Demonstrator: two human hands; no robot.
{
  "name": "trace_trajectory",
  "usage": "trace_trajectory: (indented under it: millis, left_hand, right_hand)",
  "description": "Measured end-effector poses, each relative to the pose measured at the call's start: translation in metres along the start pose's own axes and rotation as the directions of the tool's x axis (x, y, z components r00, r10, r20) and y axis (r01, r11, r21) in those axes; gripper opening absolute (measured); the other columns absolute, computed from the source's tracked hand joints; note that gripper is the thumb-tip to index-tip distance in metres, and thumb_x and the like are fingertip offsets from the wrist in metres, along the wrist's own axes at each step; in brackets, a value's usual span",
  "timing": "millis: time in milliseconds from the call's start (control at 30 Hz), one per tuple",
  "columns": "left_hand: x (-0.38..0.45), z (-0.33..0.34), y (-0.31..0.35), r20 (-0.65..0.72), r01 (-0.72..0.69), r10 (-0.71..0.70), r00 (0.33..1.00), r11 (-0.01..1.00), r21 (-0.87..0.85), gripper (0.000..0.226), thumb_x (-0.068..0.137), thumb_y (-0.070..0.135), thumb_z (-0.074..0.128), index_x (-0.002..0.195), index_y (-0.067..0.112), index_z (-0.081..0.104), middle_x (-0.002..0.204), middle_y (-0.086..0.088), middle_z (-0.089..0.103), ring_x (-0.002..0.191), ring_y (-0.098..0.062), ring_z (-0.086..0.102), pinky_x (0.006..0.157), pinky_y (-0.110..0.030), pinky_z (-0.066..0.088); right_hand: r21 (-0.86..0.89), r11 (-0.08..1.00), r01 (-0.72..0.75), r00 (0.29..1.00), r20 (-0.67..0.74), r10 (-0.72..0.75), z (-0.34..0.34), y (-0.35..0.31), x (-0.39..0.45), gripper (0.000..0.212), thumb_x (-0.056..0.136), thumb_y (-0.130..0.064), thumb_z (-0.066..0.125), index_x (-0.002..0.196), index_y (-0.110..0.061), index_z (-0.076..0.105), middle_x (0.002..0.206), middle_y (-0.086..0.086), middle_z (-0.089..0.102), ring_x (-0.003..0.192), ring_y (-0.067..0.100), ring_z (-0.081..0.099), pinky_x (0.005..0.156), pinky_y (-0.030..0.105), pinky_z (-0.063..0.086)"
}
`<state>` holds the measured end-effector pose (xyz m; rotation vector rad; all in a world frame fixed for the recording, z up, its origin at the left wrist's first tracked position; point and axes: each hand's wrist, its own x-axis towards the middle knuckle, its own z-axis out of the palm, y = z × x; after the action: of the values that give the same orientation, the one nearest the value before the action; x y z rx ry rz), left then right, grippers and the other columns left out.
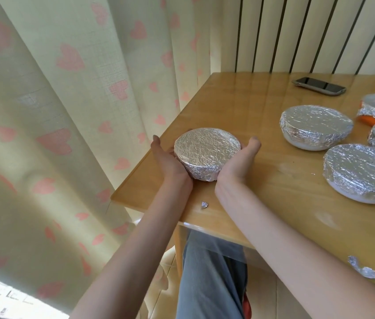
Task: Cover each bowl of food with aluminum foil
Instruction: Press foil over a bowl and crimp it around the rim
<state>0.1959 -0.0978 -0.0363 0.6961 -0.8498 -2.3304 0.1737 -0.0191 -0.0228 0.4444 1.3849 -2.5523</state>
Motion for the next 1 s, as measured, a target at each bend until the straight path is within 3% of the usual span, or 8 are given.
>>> trace_trajectory:
  millis: [133, 233, 367, 467, 600, 733, 900, 1000]
  left_hand:
    - [0.005, -0.017, 0.016, 0.046, -0.045, 0.034, 0.998, 0.966, 0.253, 0.077, 0.098, 0.063, 0.020, 0.108, 0.004, 0.068, 0.110, -0.019, 0.070, 0.106, -0.032, 0.065, 0.103, -0.044, 0.046]
    - [0.012, -0.028, 0.025, 0.078, -0.130, 0.111, 0.991, 0.941, 0.313, 0.076, 0.099, 0.061, 0.017, 0.109, 0.006, 0.069, 0.120, -0.019, 0.067, 0.117, -0.032, 0.061, 0.111, -0.045, 0.039]
    - [0.002, -0.015, 0.019, 0.101, -0.054, 0.028, 0.995, 0.963, 0.266, 0.077, 0.098, 0.063, 0.018, 0.108, 0.007, 0.069, 0.100, -0.014, 0.073, 0.101, -0.030, 0.067, 0.097, -0.042, 0.050]
    - [-0.005, -0.005, 0.009, 0.027, -0.034, 0.029, 0.999, 0.972, 0.231, 0.075, 0.098, 0.061, 0.021, 0.112, 0.006, 0.070, 0.100, -0.014, 0.074, 0.092, -0.027, 0.069, 0.087, -0.035, 0.054]
    - [-0.007, -0.005, 0.012, -0.025, -0.089, 0.095, 0.995, 0.981, 0.174, 0.070, 0.098, 0.058, 0.024, 0.121, 0.005, 0.065, 0.118, -0.019, 0.067, 0.109, -0.032, 0.064, 0.101, -0.043, 0.047]
    - [-0.013, -0.025, 0.022, -0.117, -0.168, 0.182, 0.976, 0.979, 0.117, 0.062, 0.102, 0.047, 0.022, 0.130, 0.004, 0.057, 0.135, -0.012, 0.058, 0.135, -0.019, 0.045, 0.116, -0.030, 0.027]
    - [-0.063, -0.034, 0.007, -0.039, -0.047, 0.047, 0.998, 0.999, -0.002, 0.061, 0.102, 0.041, 0.030, 0.148, 0.001, 0.033, 0.156, -0.011, 0.034, 0.146, -0.019, 0.029, 0.120, -0.031, 0.022]
    - [-0.081, -0.041, -0.004, -0.023, -0.194, 0.230, 0.973, 0.864, 0.465, 0.029, 0.099, 0.014, 0.049, 0.126, 0.005, 0.055, 0.145, -0.007, 0.049, 0.131, -0.020, 0.051, 0.109, -0.029, 0.040]
  right_hand:
    - [-0.029, 1.000, -0.011, 0.994, 0.105, 0.014, -0.019, -0.005, 0.001, 0.051, 0.097, -0.048, 0.026, 0.107, -0.019, 0.066, 0.104, -0.001, 0.068, 0.095, 0.015, 0.061, 0.073, 0.025, 0.044]
    - [-0.193, 0.978, 0.075, 0.997, 0.014, -0.074, -0.048, -0.006, -0.018, 0.036, 0.098, -0.022, 0.036, 0.127, -0.017, 0.056, 0.129, -0.002, 0.057, 0.109, 0.009, 0.053, 0.096, 0.024, 0.041]
    - [-0.432, 0.850, 0.300, 0.947, 0.242, -0.211, -0.078, -0.004, -0.039, 0.028, 0.089, 0.005, 0.048, 0.107, -0.013, 0.058, 0.105, 0.001, 0.062, 0.091, 0.013, 0.063, 0.090, 0.032, 0.051]
    - [-0.495, 0.810, 0.315, 0.934, 0.315, -0.170, -0.077, -0.008, -0.038, 0.025, 0.089, 0.008, 0.050, 0.101, -0.011, 0.059, 0.101, 0.008, 0.066, 0.092, 0.014, 0.066, 0.088, 0.027, 0.053]
    - [-0.394, 0.898, 0.197, 0.957, 0.276, -0.089, -0.079, -0.014, -0.036, 0.035, 0.092, 0.010, 0.035, 0.113, -0.008, 0.055, 0.102, 0.006, 0.064, 0.091, 0.012, 0.067, 0.081, 0.019, 0.055]
    - [-0.293, 0.946, 0.135, 0.971, 0.227, -0.068, -0.083, -0.029, -0.025, 0.040, 0.096, 0.003, 0.037, 0.135, -0.005, 0.045, 0.118, 0.006, 0.054, 0.108, 0.016, 0.059, 0.097, 0.027, 0.048]
    - [-0.429, 0.868, 0.249, 0.953, 0.268, -0.141, -0.063, -0.039, -0.005, 0.040, 0.097, -0.016, 0.042, 0.136, -0.015, 0.048, 0.139, 0.000, 0.049, 0.125, 0.012, 0.047, 0.112, 0.034, 0.034]
    - [-0.498, 0.790, 0.359, 0.917, 0.344, -0.199, -0.055, -0.046, 0.004, 0.042, 0.097, -0.011, 0.041, 0.138, -0.016, 0.046, 0.140, -0.003, 0.049, 0.127, 0.008, 0.045, 0.106, 0.022, 0.033]
